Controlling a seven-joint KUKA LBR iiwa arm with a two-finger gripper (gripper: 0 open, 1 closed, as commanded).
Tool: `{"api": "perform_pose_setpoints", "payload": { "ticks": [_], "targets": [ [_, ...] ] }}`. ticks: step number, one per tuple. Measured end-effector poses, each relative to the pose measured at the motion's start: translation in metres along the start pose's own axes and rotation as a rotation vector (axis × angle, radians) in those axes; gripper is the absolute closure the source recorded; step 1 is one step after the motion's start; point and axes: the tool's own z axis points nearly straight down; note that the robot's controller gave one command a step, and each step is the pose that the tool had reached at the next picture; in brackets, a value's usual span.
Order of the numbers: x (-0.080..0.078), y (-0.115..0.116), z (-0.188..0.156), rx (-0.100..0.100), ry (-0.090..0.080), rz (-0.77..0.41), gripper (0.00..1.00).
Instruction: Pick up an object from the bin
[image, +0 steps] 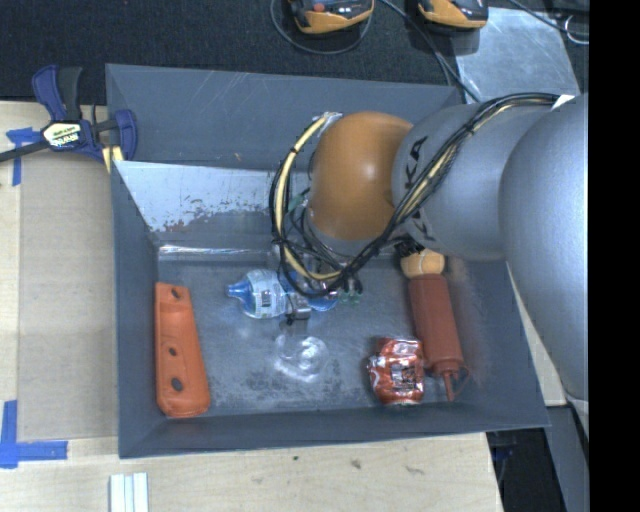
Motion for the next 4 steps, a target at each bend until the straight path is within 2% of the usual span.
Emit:
{"api": "perform_pose_setpoints", "payload": {
  "ticks": [1, 2, 4],
  "targets": [
    [-0.008, -0.052, 0.041, 0.007, -0.008, -0.204, 0.00],
    [0.005, -0.001, 0.043, 0.000, 0.002, 0.240, 1.00],
    [0.003, 0.005, 0.032, -0.001, -0.002, 0.253, 1.00]
  ]
}}
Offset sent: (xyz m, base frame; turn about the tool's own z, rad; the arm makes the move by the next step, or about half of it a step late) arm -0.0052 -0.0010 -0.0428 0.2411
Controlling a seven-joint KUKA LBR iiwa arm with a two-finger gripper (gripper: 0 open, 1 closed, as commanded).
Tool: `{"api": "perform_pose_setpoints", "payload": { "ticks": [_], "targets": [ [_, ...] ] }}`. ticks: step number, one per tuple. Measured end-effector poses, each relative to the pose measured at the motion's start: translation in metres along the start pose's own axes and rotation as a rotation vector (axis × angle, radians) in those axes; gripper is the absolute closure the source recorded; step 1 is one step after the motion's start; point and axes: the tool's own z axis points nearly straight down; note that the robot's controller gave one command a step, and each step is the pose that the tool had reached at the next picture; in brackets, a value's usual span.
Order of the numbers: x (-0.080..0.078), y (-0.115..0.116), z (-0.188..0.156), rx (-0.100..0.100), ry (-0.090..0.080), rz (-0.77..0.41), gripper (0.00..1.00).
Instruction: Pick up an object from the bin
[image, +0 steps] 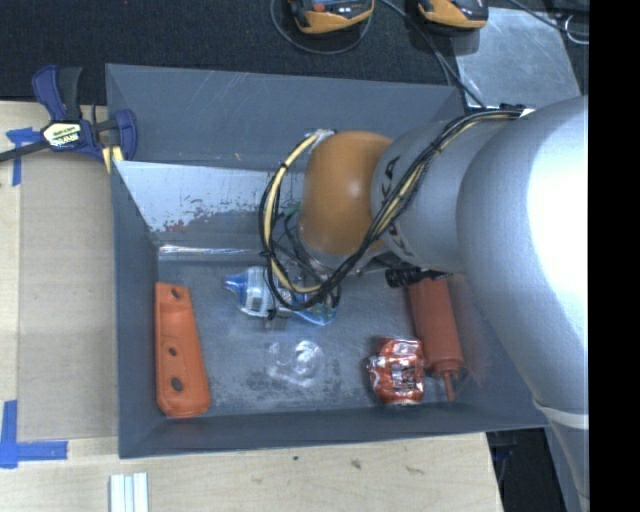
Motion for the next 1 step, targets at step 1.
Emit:
{"api": "perform_pose_setpoints", "payload": {
  "ticks": [1],
  "targets": [
    [0.0012, -0.0021, 0.0106, 0.002, 0.003, -0.035, 1.00]
  ]
}}
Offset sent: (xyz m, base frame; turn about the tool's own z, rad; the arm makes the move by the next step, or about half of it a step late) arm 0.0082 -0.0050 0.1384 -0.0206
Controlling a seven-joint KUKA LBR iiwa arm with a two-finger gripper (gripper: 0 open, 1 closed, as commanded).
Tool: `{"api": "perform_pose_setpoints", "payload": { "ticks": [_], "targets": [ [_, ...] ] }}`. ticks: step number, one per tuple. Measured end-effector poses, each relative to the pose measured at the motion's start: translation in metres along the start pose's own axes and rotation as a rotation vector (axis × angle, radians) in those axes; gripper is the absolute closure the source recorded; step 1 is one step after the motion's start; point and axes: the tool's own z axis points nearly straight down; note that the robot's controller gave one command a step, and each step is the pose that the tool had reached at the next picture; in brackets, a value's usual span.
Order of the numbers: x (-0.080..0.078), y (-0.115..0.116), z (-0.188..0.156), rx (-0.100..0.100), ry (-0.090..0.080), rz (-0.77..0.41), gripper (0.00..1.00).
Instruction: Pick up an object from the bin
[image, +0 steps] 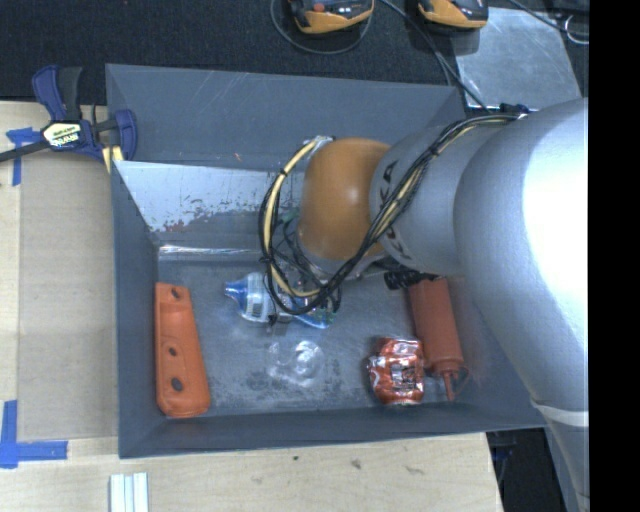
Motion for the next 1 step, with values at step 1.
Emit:
{"api": "perform_pose_setpoints", "payload": {
  "ticks": [1],
  "targets": [
    [-0.0060, -0.0013, -0.1036, -0.002, -0.001, 0.008, 1.00]
  ]
}}
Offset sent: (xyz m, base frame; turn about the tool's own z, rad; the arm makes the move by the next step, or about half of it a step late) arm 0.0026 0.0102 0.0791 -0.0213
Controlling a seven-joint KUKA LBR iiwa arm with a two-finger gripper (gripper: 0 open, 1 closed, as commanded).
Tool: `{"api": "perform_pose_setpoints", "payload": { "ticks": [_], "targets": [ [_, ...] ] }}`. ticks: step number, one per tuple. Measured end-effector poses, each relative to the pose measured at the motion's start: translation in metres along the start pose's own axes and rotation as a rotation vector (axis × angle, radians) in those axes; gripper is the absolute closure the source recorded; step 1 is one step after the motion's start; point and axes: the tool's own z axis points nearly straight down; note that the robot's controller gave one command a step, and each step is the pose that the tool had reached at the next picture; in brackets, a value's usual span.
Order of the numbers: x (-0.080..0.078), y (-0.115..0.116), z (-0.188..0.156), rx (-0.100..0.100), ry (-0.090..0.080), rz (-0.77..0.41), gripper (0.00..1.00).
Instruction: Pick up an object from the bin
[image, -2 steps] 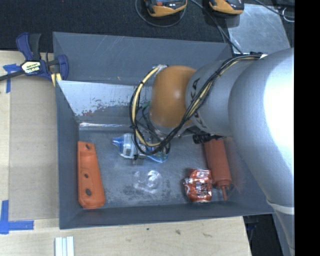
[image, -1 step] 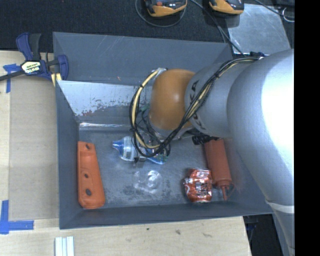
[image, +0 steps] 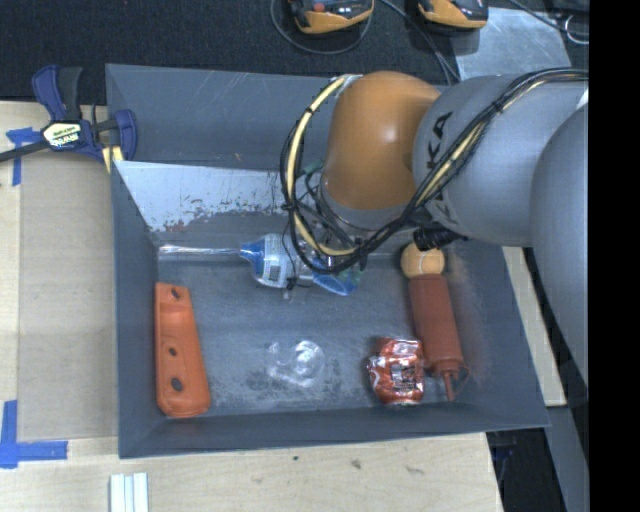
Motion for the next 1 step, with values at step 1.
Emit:
{"api": "perform_pose_setpoints", "payload": {
  "ticks": [1],
  "targets": [
    [0.0019, 0.0053, -0.0097, 0.000, -0.002, -0.013, 1.00]
  ]
}}
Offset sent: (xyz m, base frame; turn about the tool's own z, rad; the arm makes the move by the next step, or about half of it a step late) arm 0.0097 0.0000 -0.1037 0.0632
